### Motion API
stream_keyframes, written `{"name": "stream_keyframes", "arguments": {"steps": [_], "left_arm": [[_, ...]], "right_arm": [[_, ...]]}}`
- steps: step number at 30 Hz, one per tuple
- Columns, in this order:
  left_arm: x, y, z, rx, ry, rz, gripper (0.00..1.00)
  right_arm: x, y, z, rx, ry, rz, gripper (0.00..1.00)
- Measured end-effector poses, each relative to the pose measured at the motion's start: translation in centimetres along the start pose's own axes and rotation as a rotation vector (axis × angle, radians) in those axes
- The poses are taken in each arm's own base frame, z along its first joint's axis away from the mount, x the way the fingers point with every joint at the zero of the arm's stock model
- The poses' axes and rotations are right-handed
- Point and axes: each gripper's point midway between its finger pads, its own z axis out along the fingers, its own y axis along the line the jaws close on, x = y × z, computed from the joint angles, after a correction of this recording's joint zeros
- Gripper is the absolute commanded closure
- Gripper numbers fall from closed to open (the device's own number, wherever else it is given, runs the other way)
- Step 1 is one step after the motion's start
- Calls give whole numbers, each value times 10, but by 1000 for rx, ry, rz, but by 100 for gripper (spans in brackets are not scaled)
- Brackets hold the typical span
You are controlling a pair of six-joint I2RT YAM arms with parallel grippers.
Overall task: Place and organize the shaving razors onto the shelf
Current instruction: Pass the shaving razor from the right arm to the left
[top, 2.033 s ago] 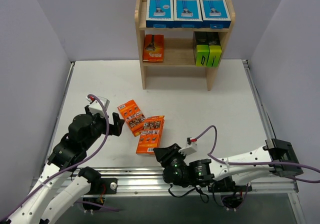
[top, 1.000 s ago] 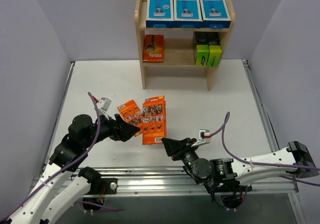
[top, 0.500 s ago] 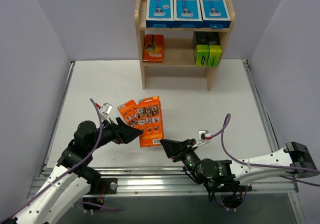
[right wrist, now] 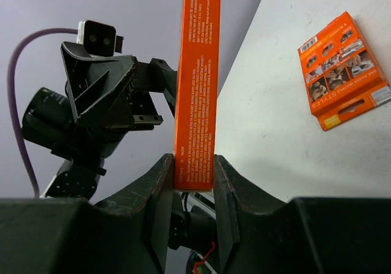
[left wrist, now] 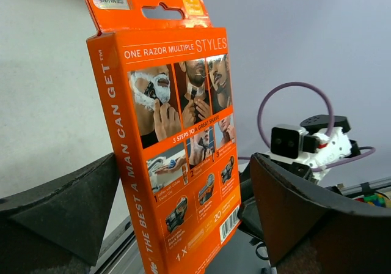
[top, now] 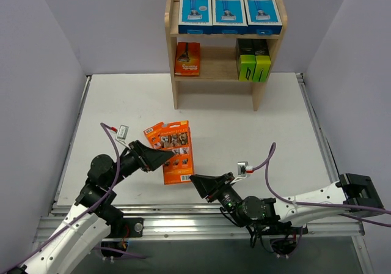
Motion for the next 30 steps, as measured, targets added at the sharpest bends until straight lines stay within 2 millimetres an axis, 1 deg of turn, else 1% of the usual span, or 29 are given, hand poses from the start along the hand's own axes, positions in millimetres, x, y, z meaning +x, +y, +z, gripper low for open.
{"name": "stream_keyframes", "arguments": {"steps": [2,3,4,6,7,10,13,14,16,17,19,23,24,25,27,28,30], "left_arm": [[-3,-6,-2,33,-23,-9,0],[-5,-9,-2,48,-32,-13,5],[-7,-13,-3,69,-45,-16,15],[-8,-17,-6,103,-65,-22,26],[-9,-18,-7,116,-75,-24,36],[-9,-17,-8,141,-96,-32,46],[-9,-18,-8,151,-99,-33,53],[-10,-18,-7,154,-99,-31,62],[-11,-18,-5,157,-101,-32,70],[-11,-18,-5,157,-101,-34,82],[-12,-18,-3,158,-100,-36,91],[-14,-20,-3,145,-94,-5,98],[-15,-22,-3,136,-91,14,98],[-17,-25,-4,126,-87,40,98],[-21,-31,-7,104,-76,110,98],[-23,-34,-10,90,-74,152,98],[-30,-40,-18,52,-81,231,98]], "right_arm": [[-2,2,0,-9,-6,15,100],[-4,3,0,-11,-11,22,100],[-6,4,0,-16,-13,31,100],[-11,7,-2,-30,-20,58,100],[-13,9,-2,-36,-23,72,100],[-19,10,-3,-48,-33,104,100],[-21,10,-1,-57,-34,130,100],[-21,10,-1,-61,-33,137,100],[-22,9,1,-66,-32,150,100],[-22,7,2,-66,-31,149,100],[-22,3,3,-61,-29,144,100],[-21,0,5,-61,-23,154,100],[-21,0,5,-60,-20,157,99],[-20,-1,5,-59,-17,161,88],[-20,-2,6,-59,-8,165,74],[-20,-3,6,-56,-6,169,60],[-27,-7,7,-38,-22,176,51]]}}
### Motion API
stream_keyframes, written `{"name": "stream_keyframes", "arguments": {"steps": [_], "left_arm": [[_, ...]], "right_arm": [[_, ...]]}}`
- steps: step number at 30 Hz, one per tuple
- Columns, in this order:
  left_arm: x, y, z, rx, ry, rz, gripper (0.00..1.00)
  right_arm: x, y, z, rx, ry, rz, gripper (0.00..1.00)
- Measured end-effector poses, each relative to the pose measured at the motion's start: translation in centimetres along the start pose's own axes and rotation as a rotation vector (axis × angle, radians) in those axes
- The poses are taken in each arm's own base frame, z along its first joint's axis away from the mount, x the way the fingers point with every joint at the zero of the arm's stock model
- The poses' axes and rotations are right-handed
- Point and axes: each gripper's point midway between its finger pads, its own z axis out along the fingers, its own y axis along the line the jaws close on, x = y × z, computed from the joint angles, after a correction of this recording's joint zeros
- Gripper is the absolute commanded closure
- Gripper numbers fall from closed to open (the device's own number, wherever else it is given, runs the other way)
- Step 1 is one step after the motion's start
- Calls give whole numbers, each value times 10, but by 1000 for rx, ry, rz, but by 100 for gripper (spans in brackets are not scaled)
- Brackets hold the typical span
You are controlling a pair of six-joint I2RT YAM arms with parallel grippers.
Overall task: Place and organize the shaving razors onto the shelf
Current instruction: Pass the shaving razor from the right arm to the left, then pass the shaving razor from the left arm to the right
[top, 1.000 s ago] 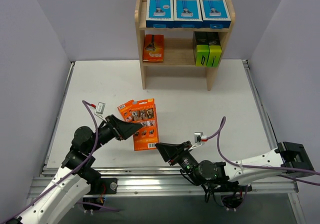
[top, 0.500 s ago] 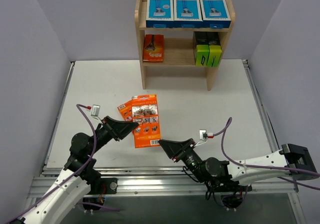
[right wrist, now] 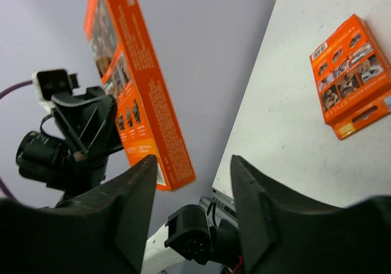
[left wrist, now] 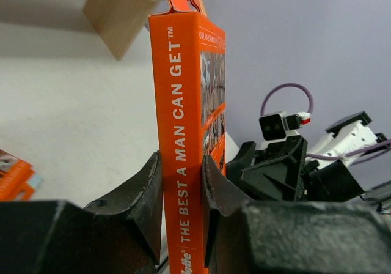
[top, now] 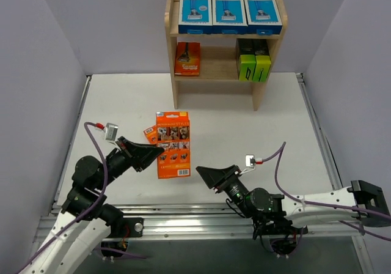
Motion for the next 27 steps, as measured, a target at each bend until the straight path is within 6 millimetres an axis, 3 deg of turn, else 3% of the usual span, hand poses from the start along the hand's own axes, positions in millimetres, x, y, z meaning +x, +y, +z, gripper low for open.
{"name": "stream_keyframes", "arguments": {"steps": [6,11,17,22,27], "left_arm": [[-48,-8,-25,-135,-117,243,98],[-78,4,-36,-280,-158,435,98],[-79,37,-33,-413,-85,624,98],[-82,46,-32,-438,-59,758,98],[-81,52,-27,-440,-42,885,98]], "right_arm": [[-31,-2,-8,23,-62,39,42],[-44,-6,-14,82,-79,29,39],[-60,18,-7,142,-87,19,40],[-70,51,7,157,-94,22,39],[-79,69,23,173,-104,-2,35]]}}
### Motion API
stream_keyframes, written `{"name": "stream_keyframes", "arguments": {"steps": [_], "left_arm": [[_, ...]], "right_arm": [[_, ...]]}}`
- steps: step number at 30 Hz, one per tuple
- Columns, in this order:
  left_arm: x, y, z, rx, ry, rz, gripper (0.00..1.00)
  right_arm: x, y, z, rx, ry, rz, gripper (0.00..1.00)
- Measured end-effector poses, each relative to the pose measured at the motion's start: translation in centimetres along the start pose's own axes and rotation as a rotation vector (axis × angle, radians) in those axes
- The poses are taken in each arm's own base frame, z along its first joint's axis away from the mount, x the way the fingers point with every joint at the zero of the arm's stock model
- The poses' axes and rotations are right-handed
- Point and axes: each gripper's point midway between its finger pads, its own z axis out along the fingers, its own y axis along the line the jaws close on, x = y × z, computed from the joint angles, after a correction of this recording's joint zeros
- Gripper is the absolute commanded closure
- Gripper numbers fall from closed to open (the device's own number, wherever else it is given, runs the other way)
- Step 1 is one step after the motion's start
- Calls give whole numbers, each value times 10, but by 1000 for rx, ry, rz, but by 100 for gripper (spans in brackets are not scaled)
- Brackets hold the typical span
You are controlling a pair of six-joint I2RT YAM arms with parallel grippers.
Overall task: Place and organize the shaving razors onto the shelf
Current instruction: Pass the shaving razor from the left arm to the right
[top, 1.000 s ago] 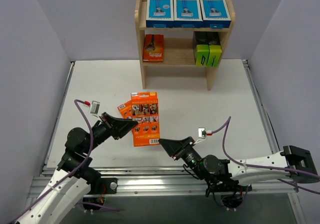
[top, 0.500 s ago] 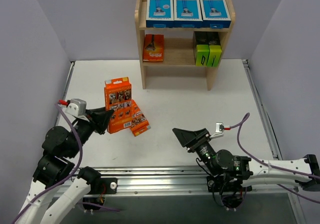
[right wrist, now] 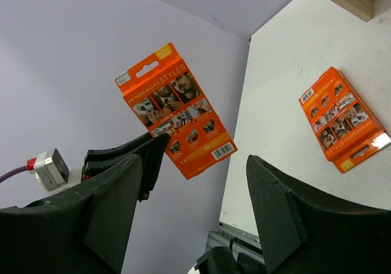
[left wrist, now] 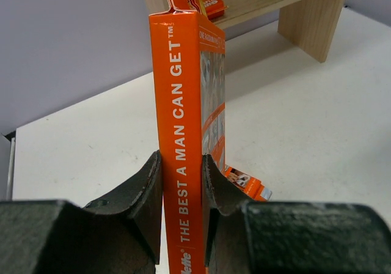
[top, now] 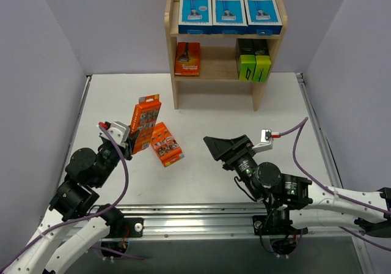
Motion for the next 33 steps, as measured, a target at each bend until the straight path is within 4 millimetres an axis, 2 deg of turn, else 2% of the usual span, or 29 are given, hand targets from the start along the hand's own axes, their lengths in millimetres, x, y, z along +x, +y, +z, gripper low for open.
{"name": "stream_keyframes", "arguments": {"steps": [4,9,13,16,20,23,26,33], "left_arm": [[6,-8,13,12,31,97,98],[14,-29,25,42,49,265,98],[5,-39,30,17,-17,388,98],[1,-42,34,-41,-63,496,98],[5,-54,38,-92,-112,677,98],[14,-67,41,-104,-126,813,98],[18,-74,41,-123,-132,928,98],[-7,-66,37,-223,-183,994,98]], "right_arm": [[-11,-2,24,40,-21,-40,35],[-53,-34,73,133,-62,-61,36],[-77,-52,90,157,-27,-34,35],[-88,-42,98,114,44,-15,34],[-97,-19,105,1,168,15,36],[-98,-15,111,-40,266,31,36],[-86,-14,113,-53,376,30,36],[-64,-11,99,-64,547,2,37]]}}
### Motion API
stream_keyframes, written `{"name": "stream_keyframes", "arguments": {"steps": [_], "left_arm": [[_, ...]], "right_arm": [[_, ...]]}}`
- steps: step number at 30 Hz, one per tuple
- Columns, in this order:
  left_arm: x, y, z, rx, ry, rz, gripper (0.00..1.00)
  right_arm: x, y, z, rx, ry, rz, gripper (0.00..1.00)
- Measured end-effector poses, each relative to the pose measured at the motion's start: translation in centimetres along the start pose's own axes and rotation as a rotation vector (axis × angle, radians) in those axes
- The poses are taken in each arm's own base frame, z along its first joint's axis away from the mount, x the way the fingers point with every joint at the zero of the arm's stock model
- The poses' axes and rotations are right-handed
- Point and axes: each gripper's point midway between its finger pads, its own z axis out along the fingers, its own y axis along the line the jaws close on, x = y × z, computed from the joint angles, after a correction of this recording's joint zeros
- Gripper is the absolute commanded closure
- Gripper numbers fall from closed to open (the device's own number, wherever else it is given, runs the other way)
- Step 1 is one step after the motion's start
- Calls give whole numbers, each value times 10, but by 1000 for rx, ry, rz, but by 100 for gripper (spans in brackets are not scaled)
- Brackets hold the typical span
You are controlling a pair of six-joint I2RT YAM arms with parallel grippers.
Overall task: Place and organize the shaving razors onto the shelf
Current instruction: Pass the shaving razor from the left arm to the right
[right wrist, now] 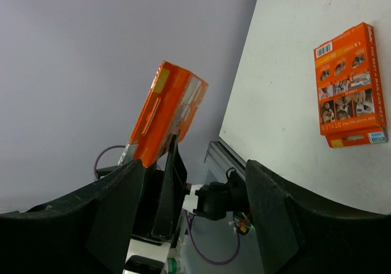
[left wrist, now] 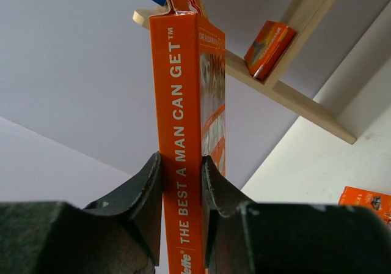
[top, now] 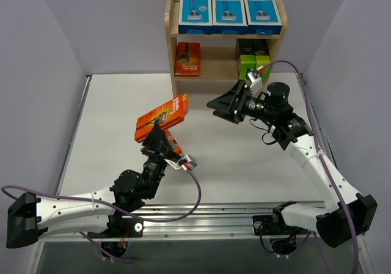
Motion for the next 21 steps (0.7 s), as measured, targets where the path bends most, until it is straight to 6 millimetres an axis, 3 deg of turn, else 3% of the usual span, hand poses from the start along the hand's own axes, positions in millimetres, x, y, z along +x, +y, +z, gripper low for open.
{"name": "stream_keyframes", "arguments": {"steps": [9,21], "left_arm": [[-13,-13,0,21,-28,118,98],[-23,-36,-3,74,-59,222,98]], "right_arm": [[16,-12,-1,67,130,-23,39],[19,-13,-1,80,155,-34,45]]}}
